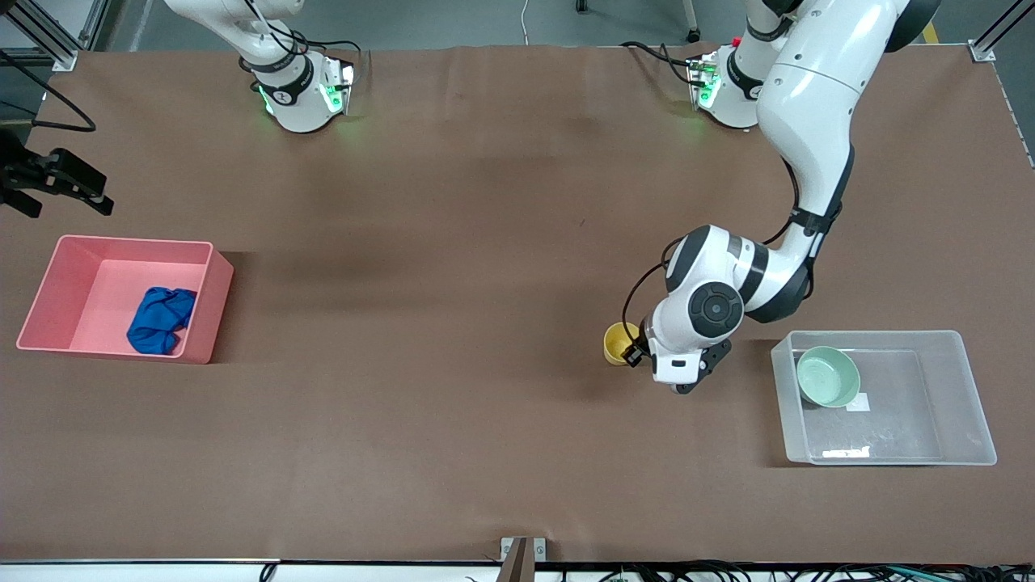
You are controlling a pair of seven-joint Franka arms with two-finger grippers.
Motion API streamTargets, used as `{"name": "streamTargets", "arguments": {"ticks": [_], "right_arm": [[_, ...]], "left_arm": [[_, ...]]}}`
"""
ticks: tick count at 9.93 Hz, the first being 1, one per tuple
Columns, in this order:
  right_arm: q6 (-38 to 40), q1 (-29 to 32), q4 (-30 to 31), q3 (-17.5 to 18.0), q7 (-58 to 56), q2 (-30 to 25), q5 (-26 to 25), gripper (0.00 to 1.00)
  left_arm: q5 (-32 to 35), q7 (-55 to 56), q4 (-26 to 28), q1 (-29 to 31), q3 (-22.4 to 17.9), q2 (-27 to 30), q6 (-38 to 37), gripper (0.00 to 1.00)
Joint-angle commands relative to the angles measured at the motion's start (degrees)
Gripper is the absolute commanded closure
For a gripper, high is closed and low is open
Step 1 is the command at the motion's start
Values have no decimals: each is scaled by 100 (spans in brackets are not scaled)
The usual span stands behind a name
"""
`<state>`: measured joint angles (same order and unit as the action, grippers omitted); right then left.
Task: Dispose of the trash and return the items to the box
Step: 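Move the left gripper to the yellow cup and grasp its rim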
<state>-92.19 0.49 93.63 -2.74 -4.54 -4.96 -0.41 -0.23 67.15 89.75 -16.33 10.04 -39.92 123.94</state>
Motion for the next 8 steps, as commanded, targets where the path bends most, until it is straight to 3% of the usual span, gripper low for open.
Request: {"name": "streamTargets", "arguments": {"ticks": [1, 4, 6, 8], "right_arm": [[26, -75, -99, -25, 156, -66, -73, 3], [34, -75, -151, -25, 164, -31, -73, 3], [34, -75, -143, -25, 173, -13, -73, 3], [34, -75, -143, -25, 164, -13, -73, 3]], "left_arm": [[-30, 61, 78, -54, -28, -86, 139, 96], [-21, 17, -28, 69, -63, 141, -62, 100], [93, -236, -561, 209, -90, 345, -1042, 100], [636, -954, -1002, 498, -81, 484, -1722, 100]]}}
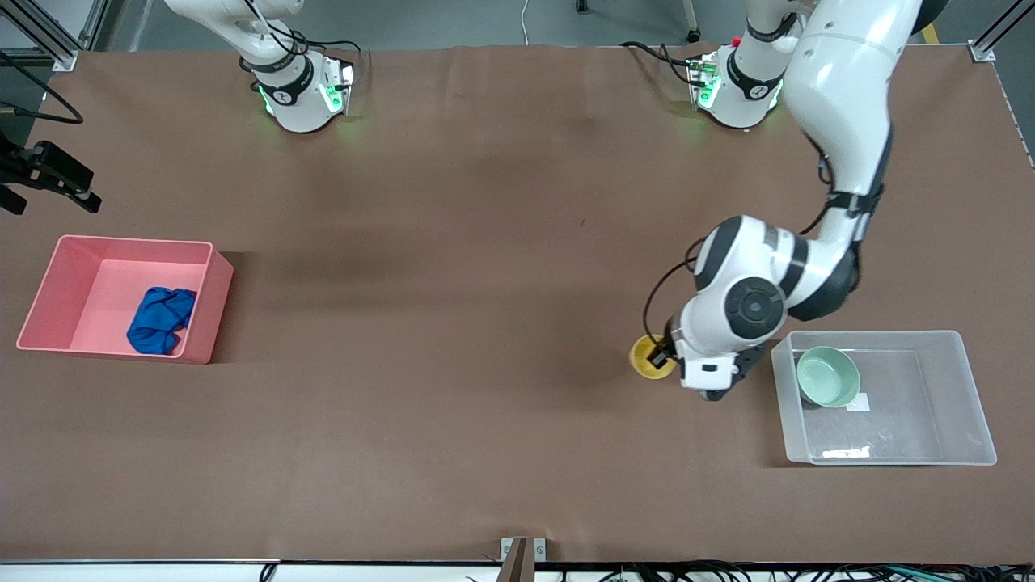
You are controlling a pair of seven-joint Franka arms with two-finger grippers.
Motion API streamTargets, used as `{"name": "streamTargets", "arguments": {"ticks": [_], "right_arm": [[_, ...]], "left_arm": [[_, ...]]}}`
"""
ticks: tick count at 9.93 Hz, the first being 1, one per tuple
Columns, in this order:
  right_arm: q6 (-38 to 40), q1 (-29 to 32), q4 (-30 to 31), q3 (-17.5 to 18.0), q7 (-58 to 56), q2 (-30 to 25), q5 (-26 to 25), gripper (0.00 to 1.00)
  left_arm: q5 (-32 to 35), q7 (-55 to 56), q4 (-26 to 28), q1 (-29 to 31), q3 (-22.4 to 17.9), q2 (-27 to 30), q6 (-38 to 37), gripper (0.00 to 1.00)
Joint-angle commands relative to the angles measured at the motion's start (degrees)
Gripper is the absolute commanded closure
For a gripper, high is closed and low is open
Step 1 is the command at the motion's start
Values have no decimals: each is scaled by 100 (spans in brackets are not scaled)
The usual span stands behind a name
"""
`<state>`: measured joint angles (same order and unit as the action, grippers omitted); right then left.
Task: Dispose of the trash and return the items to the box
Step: 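Carry the yellow cup with the left gripper into the green bowl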
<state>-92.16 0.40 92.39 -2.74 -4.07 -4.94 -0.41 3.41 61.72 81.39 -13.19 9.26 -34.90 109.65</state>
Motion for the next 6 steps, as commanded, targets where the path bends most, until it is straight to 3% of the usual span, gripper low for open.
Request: {"name": "streamTargets", "arguments": {"ticks": [1, 6], "right_arm": [[31, -66, -19, -25, 117, -7, -73, 3], [14, -57, -220, -34, 117, 247, -73, 0]], "left_arm": [[457, -980, -159, 377, -3, 123, -321, 100], [925, -3662, -159, 1721, -3, 72, -252, 100]]}}
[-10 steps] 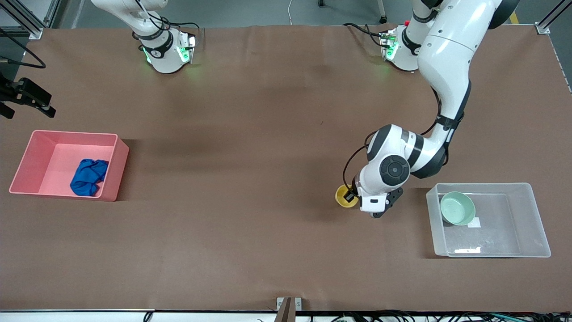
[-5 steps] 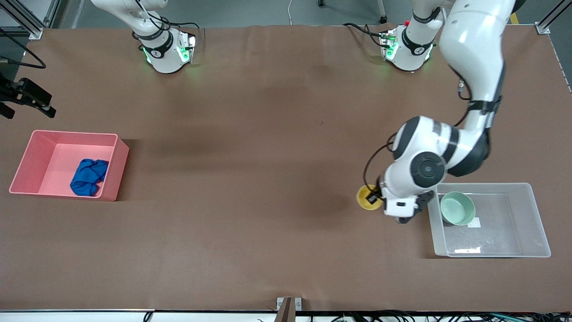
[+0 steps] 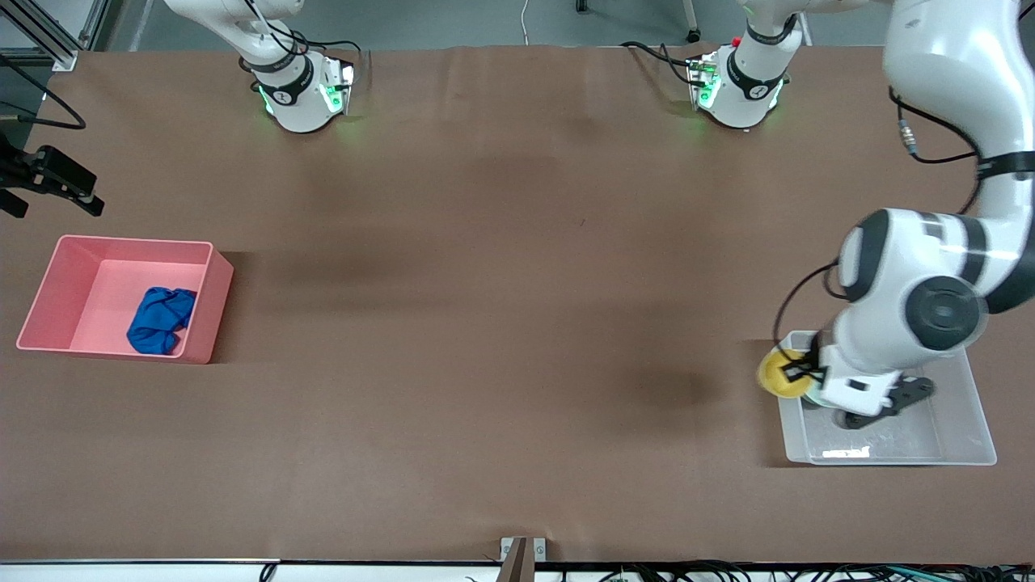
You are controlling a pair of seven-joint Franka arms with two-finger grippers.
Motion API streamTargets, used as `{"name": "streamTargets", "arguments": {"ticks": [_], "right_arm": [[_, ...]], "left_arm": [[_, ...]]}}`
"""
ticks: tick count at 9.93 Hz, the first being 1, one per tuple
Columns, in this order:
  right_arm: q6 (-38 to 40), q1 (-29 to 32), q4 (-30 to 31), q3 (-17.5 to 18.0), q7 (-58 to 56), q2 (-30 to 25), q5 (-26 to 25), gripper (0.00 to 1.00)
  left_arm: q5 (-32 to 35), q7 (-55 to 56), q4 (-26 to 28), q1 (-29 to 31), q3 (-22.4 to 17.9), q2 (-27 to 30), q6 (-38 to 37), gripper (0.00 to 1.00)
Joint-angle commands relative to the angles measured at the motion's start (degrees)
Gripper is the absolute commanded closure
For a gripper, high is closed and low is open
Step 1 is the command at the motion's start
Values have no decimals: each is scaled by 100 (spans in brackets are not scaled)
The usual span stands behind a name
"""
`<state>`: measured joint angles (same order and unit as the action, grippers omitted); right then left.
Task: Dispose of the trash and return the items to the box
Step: 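Carry the yellow cup with the left gripper into the green bowl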
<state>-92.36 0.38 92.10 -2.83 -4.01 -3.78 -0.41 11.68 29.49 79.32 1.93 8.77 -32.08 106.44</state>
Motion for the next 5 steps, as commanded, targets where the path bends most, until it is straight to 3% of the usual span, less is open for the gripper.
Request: {"name": "streamTargets", "arguments": {"ticks": [1, 5], "right_arm": [[34, -56, -201, -25, 111, 158, -73, 0], [34, -56, -192, -25, 111, 176, -73, 0]], "left_arm": [[97, -906, 49, 420, 46, -263, 200, 100], [62, -1683, 66, 1045, 63, -640, 814, 100]]}}
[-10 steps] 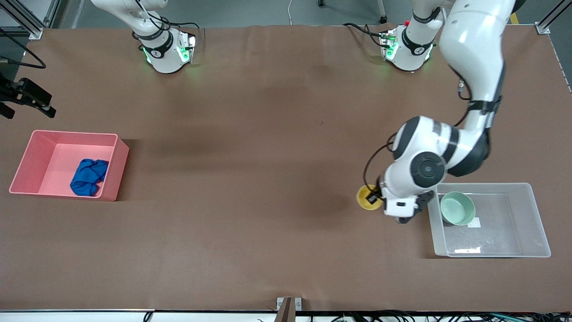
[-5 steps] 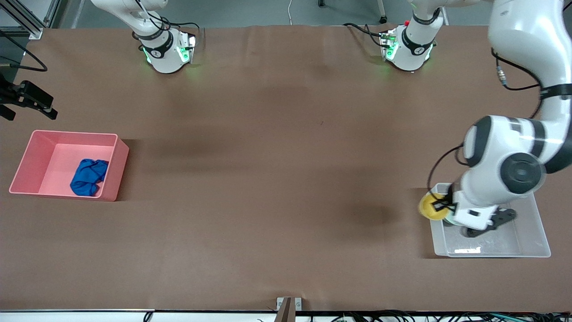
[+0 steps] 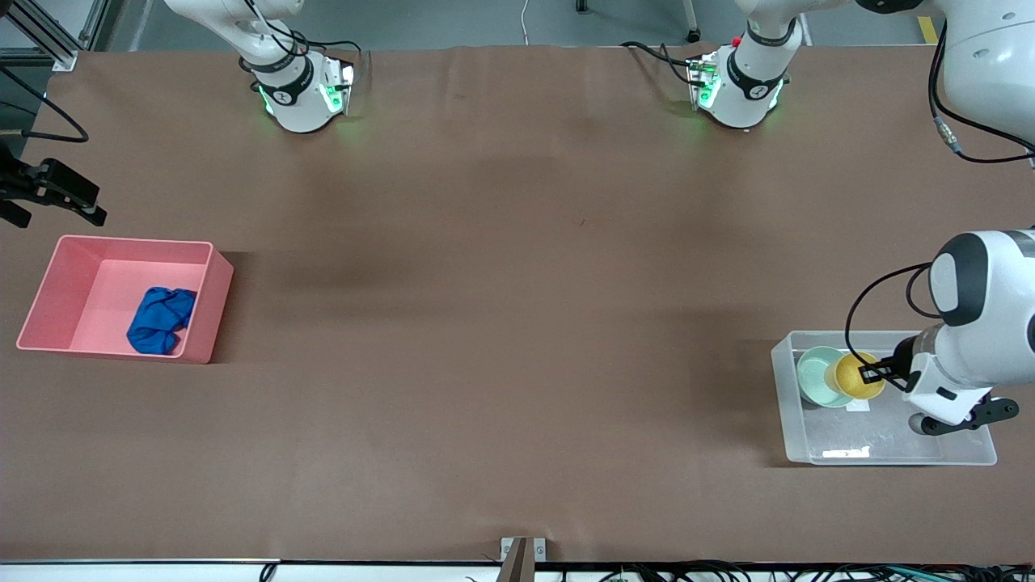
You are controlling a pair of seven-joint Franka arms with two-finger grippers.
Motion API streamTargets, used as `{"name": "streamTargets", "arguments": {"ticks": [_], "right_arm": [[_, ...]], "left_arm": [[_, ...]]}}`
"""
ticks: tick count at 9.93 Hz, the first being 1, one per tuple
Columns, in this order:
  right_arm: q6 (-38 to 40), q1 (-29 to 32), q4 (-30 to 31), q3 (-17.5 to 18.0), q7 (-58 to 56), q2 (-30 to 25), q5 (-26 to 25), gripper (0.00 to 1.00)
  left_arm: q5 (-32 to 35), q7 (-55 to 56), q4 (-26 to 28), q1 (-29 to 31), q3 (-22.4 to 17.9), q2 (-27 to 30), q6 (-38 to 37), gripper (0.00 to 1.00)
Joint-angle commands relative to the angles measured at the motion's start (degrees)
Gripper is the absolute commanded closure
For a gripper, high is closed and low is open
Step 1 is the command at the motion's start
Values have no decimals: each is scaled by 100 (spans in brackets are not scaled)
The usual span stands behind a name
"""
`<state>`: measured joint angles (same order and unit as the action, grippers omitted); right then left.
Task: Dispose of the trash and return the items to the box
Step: 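Carry the yellow cup with the left gripper into the green bowl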
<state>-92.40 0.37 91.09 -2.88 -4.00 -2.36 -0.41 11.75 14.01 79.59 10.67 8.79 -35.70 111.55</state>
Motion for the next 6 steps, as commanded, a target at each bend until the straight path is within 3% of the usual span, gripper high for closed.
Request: {"name": "streamTargets", "arguments": {"ticks": [1, 3, 6], "right_arm": [[47, -55, -92, -20, 110, 34, -73, 0], [55, -46, -83, -20, 110, 34, -64, 0], [55, -37, -74, -20, 110, 34, -64, 0]], "left_arm": [[4, -214, 47, 312, 96, -393, 480, 99], [-400, -224, 161, 339, 105, -543, 517, 99], [-472, -224, 355, 322, 105, -578, 534, 98]]}}
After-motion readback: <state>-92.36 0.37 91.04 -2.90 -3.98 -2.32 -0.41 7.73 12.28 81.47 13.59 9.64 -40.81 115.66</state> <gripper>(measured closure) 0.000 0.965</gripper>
